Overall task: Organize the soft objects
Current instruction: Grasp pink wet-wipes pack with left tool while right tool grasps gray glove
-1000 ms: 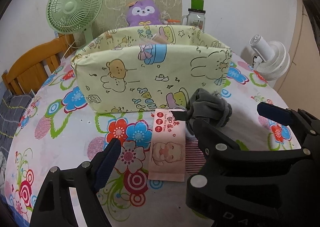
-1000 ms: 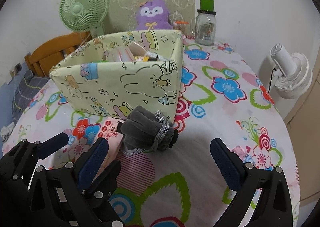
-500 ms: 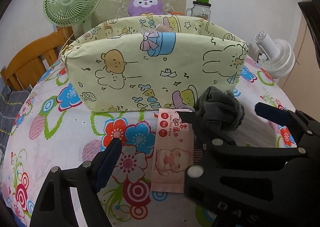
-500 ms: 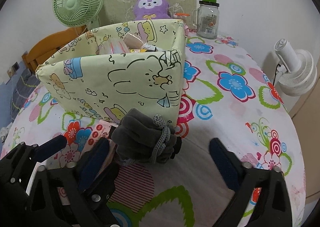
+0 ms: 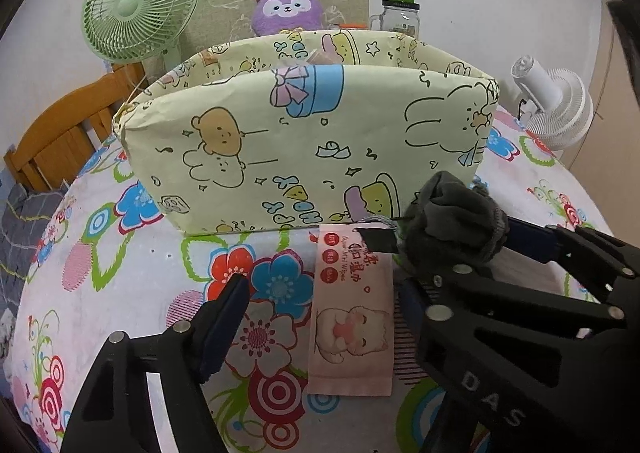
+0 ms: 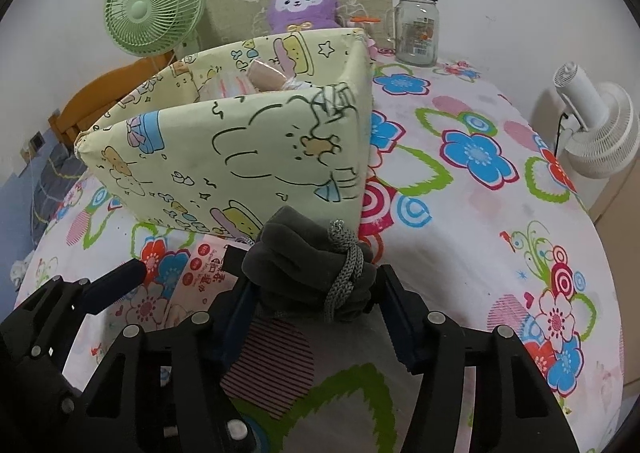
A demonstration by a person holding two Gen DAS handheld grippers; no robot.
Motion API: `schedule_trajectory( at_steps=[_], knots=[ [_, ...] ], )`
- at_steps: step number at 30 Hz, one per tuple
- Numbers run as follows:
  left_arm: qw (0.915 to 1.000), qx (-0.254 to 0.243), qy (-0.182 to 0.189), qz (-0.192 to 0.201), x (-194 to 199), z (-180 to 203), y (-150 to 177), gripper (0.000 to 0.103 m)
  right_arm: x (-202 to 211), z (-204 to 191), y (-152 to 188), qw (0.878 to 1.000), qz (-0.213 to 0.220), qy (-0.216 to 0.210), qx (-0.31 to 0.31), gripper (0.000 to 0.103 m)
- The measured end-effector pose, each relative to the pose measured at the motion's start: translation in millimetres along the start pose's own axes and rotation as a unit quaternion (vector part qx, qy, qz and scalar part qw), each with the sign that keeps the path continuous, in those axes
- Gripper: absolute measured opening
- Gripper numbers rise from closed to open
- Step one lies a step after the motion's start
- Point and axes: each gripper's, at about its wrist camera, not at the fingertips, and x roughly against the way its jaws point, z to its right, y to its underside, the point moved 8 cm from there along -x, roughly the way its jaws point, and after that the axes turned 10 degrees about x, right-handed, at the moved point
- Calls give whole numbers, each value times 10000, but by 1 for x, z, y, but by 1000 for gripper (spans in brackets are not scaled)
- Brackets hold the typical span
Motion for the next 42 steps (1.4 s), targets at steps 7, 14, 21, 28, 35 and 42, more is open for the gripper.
schedule_trajectory(
  at_steps=[7,14,21,28,35,42],
  knots=[
    [9998,-95,133,-89,-2,4,2,59,3,3,3,10000,-13,91,-24,61],
    [9993,-166,302,-160,0,13,6,40,6,5,6,9999,-35,116,-60,61],
    [9991,-121,343,-219,6,11,12,40,11,2,11,9999,-38,159,-34,61],
    [9991,-66,381,-174,16,10,17,40,20,-5,12,9998,8,207,52,61],
    [9992,-8,403,-19,35,6,18,40,37,-13,11,9996,148,215,96,61],
    [9990,24,419,175,57,4,15,40,61,-18,8,9990,342,241,140,61]
  ],
)
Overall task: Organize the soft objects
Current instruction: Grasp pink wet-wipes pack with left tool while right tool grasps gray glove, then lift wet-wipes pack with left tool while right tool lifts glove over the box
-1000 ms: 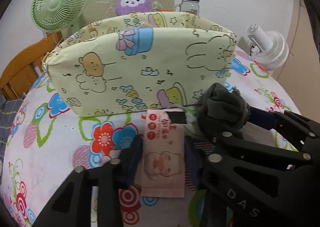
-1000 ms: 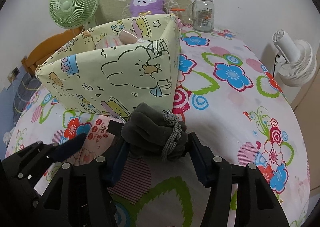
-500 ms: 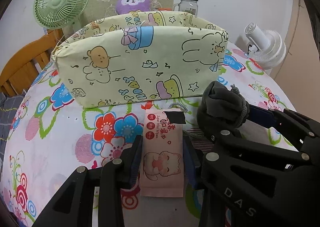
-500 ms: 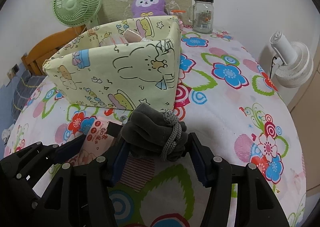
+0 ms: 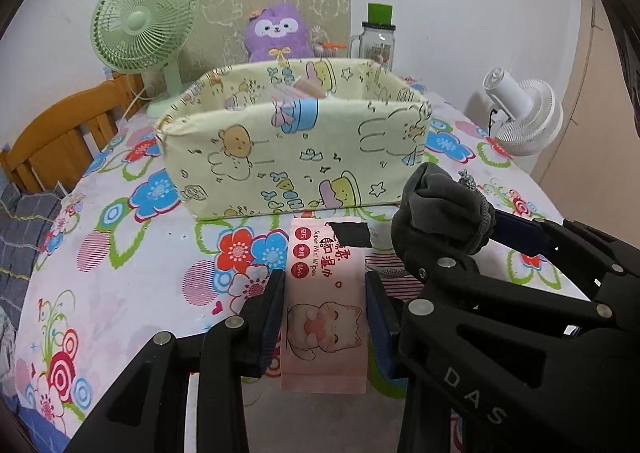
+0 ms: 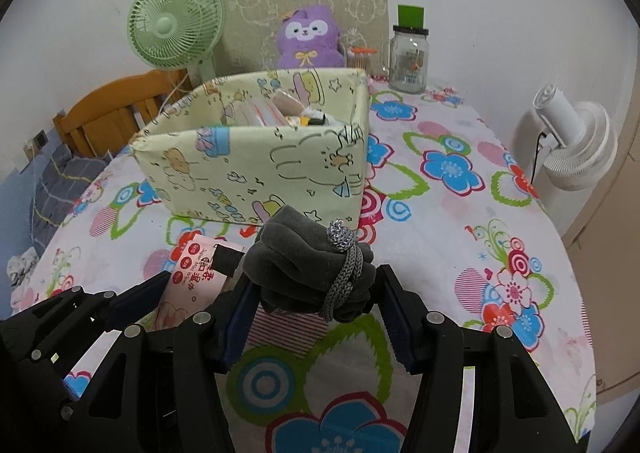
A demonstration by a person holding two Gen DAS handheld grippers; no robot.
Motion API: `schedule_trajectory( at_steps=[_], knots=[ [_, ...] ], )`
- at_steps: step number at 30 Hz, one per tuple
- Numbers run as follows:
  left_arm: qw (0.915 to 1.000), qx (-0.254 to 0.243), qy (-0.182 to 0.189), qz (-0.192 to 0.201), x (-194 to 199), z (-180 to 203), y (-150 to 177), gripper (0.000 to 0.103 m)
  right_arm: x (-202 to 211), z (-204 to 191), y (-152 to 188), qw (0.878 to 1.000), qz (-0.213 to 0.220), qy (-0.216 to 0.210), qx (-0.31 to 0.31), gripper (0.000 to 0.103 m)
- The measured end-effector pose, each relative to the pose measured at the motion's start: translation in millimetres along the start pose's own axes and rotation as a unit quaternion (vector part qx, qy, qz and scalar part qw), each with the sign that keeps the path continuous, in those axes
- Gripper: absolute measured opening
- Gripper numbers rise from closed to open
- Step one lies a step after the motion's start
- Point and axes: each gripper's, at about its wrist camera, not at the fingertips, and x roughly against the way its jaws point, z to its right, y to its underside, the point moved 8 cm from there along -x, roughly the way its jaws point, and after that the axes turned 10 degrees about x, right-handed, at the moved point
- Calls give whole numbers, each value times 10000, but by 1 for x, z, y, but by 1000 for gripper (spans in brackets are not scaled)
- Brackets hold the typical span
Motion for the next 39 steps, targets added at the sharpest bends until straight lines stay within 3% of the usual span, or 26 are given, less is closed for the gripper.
schedule_trajectory(
  at_steps=[24,39],
  knots=[
    [9965,-149,91,813,84,12,-33,40,90,-1,-34,9967,800,105,-88,61],
    [9926,-260,136,1177,114,17,-64,40,122,4,-67,9930,1139,302,-87,61]
  ],
)
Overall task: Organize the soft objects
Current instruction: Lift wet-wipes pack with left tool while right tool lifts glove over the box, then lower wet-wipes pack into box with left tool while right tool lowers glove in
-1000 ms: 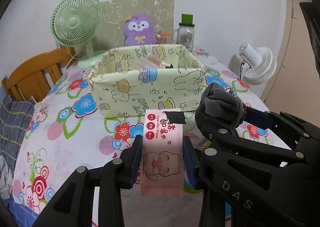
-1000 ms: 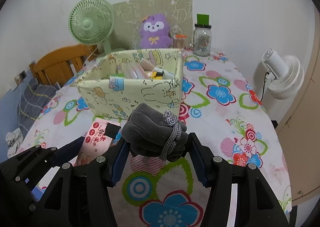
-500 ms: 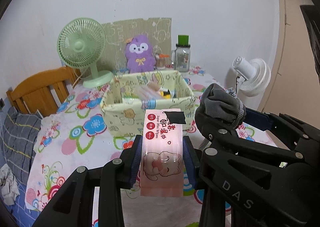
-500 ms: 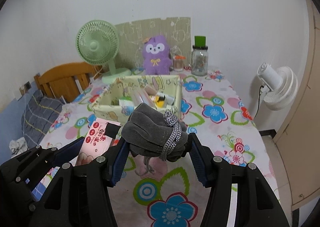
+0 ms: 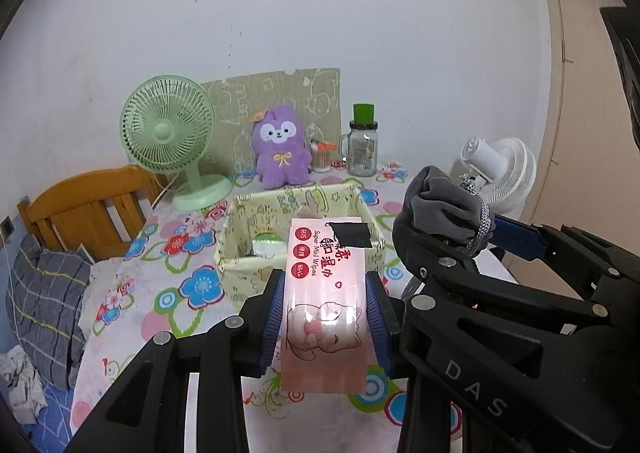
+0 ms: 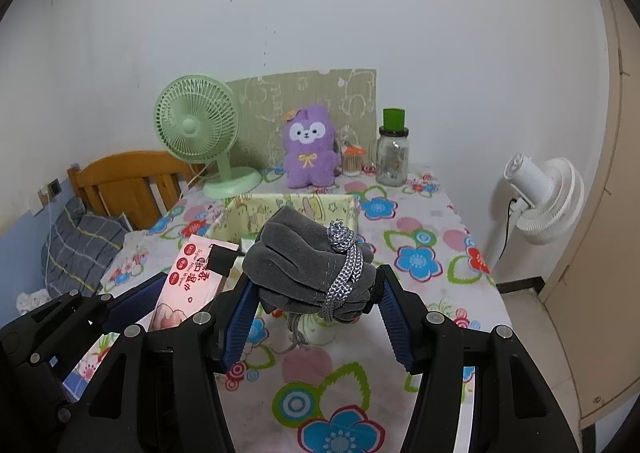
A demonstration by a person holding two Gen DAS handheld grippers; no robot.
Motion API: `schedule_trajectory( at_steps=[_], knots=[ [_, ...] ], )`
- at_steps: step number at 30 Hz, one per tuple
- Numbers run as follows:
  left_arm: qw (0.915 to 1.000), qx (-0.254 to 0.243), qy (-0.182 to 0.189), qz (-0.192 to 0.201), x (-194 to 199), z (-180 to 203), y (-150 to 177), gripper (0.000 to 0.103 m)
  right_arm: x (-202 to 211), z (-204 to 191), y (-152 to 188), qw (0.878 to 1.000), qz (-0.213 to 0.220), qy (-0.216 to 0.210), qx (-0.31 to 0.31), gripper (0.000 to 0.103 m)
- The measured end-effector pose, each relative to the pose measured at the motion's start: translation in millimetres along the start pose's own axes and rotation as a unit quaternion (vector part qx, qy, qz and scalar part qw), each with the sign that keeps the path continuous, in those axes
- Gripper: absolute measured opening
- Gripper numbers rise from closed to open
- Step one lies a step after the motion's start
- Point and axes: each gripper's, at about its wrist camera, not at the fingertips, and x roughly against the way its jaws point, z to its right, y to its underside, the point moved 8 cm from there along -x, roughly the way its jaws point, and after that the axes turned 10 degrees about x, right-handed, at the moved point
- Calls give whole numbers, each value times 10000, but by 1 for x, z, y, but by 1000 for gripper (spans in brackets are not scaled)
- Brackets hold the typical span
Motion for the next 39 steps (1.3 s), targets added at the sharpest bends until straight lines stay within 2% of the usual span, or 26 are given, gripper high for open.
schedule_trajectory(
  at_steps=[20,39],
  knots=[
    [9995,95,-109,275,-14,-10,-35,40,-20,3,-38,9998,186,-16,-8,61],
    [9993,149,-344,46,-72,-17,-51,40,-86,9,-53,9998,-40,-181,-41,61]
  ],
)
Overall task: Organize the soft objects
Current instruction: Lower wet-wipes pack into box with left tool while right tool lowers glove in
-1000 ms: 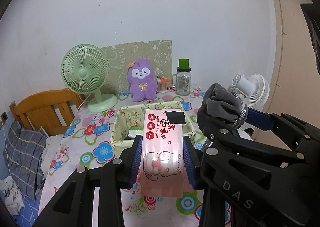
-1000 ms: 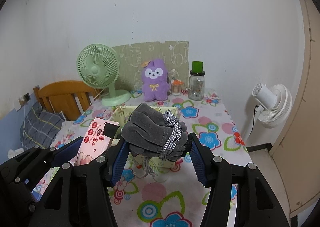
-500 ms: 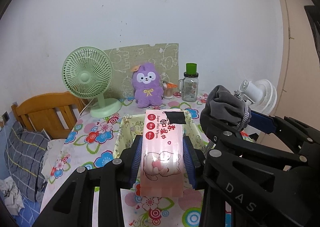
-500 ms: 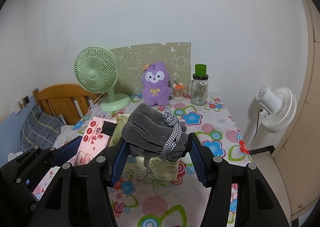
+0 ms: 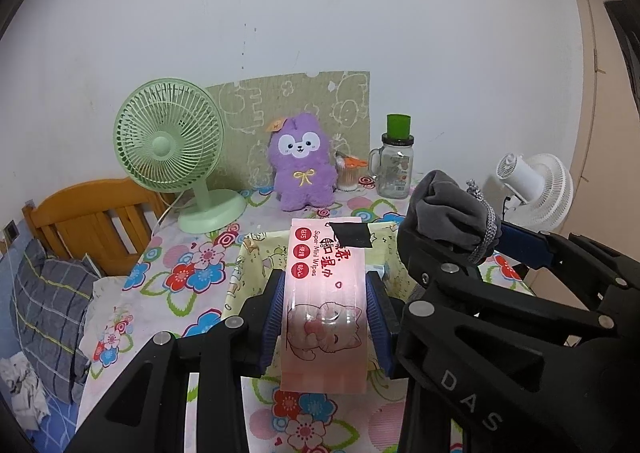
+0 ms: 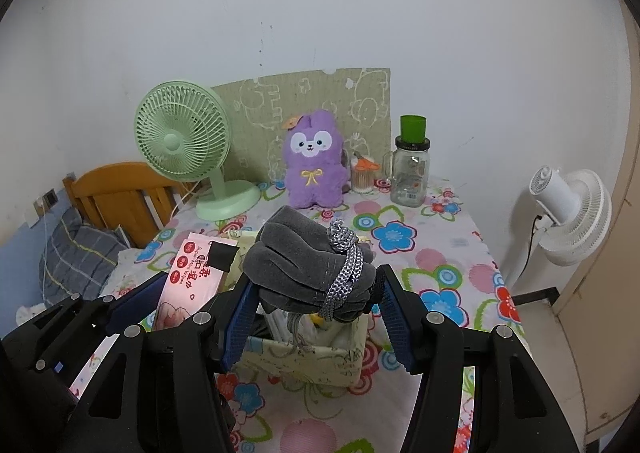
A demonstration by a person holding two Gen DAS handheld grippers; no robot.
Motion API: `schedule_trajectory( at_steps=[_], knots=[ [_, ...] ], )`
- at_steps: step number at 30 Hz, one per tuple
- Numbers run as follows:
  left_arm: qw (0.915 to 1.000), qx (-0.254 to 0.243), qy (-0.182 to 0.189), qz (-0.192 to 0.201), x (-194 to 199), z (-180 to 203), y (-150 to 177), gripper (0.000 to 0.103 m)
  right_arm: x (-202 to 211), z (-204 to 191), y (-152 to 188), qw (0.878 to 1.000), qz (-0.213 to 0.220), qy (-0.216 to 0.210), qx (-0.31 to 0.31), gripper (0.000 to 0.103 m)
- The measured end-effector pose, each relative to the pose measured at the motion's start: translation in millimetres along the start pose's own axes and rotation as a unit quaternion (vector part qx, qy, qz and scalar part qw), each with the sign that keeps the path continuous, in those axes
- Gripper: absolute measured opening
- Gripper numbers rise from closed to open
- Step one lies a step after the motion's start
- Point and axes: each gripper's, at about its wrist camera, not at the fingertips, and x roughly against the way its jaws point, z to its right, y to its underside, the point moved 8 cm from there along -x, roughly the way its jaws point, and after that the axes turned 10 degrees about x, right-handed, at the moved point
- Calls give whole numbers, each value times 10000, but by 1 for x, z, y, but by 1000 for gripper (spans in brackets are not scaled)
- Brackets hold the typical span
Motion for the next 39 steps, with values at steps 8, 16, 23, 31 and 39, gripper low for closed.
schedule_trajectory(
  at_steps=[8,16,23,31,39],
  knots=[
    [9999,41,-35,-131,-28,0,-2,40,-23,6,-2,10000,-62,-62,-13,62],
    [9996,147,-73,-215,-54,-5,-1,40,-50,11,0,9998,-176,-105,-8,61],
    [9992,238,-127,-290,-71,-11,-1,40,-67,9,3,9995,-267,-188,34,62],
    [9989,210,-134,-401,-86,-13,2,41,-81,10,8,9992,-362,-166,59,62],
    [9987,202,-194,-417,-90,-19,4,71,-90,4,9,9988,-412,-235,135,61]
  ],
)
